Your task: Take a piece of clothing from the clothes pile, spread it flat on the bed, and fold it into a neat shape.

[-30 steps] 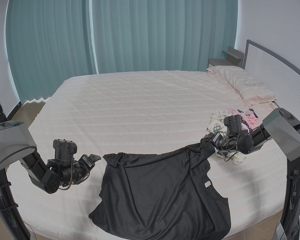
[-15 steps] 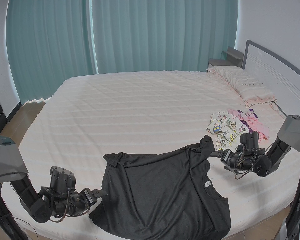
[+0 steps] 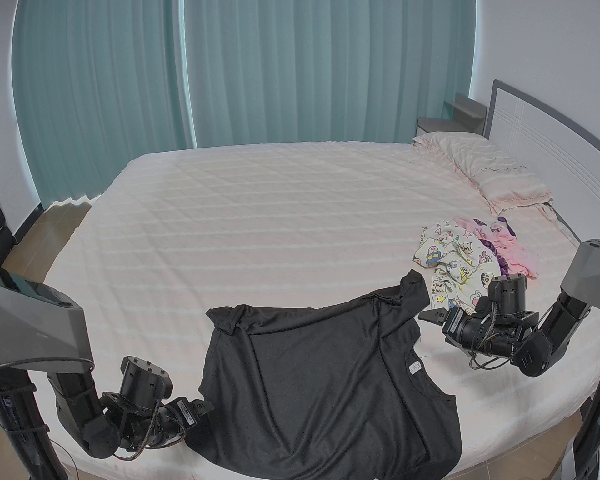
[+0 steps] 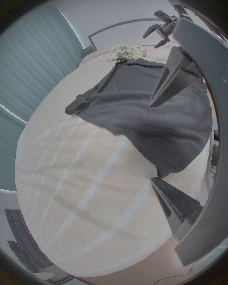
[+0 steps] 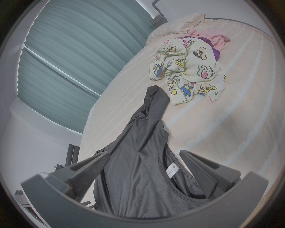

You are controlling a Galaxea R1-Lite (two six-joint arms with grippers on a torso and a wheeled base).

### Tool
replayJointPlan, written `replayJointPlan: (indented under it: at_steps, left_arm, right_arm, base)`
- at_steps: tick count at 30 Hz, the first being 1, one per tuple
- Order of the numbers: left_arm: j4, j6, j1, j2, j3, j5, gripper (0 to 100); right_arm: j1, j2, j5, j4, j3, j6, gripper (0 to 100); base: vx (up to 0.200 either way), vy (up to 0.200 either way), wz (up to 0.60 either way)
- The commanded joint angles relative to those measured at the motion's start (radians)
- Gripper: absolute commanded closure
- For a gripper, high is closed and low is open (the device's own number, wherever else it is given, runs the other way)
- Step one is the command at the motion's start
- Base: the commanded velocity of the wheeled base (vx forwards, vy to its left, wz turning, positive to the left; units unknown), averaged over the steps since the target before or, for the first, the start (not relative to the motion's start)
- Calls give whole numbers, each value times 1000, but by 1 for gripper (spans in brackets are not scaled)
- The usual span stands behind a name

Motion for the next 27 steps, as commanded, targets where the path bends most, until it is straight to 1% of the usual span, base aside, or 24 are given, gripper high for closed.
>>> replayJointPlan:
  at_steps: [1, 3, 6, 10, 13, 17, 18, 22, 25, 26, 27]
  left_arm:
    - [-52, 1, -3, 116, 30, 28, 0]
    - [-67, 1, -3, 142, 33, 31, 0]
    - [-166, -1, -15, 174, 70, 74, 0]
    - [-224, -4, -37, 202, 93, 85, 0]
    - [-274, -1, -38, 223, 93, 123, 0]
    - [-296, 2, -46, 277, 92, 129, 0]
    - [-314, 5, -55, 292, 95, 134, 100]
    - [-327, 16, -63, 298, 106, 145, 100]
    - [-328, 53, -63, 297, 136, 151, 100]
    - [-322, 65, -63, 294, 145, 165, 100]
    - [-316, 74, -58, 288, 147, 195, 100]
  right_arm:
    - [4, -9, -4, -51, 42, -7, 0]
    - [7, -15, -4, -58, 50, -8, 0]
    - [30, -64, -1, -60, 96, -1, 0]
    - [56, -106, -4, -61, 139, 24, 0]
    - [47, -124, -4, -63, 162, 38, 0]
    - [32, -139, -4, -61, 163, 41, 0]
    - [30, -138, -4, -61, 166, 42, 0]
    - [35, -136, -3, -61, 171, 45, 0]
    - [39, -127, -3, -61, 166, 56, 0]
    - [39, -127, -3, -61, 162, 59, 0]
    - [39, -127, -3, -61, 159, 59, 0]
  base:
    - [0, 0, 0]
    - [0, 0, 0]
    - [0, 0, 0]
    - [0, 0, 0]
    - [0, 0, 0]
    - [0, 0, 0]
    - [0, 0, 0]
    - [0, 0, 0]
    - [0, 0, 0]
    - [0, 0, 0]
    - [0, 0, 0]
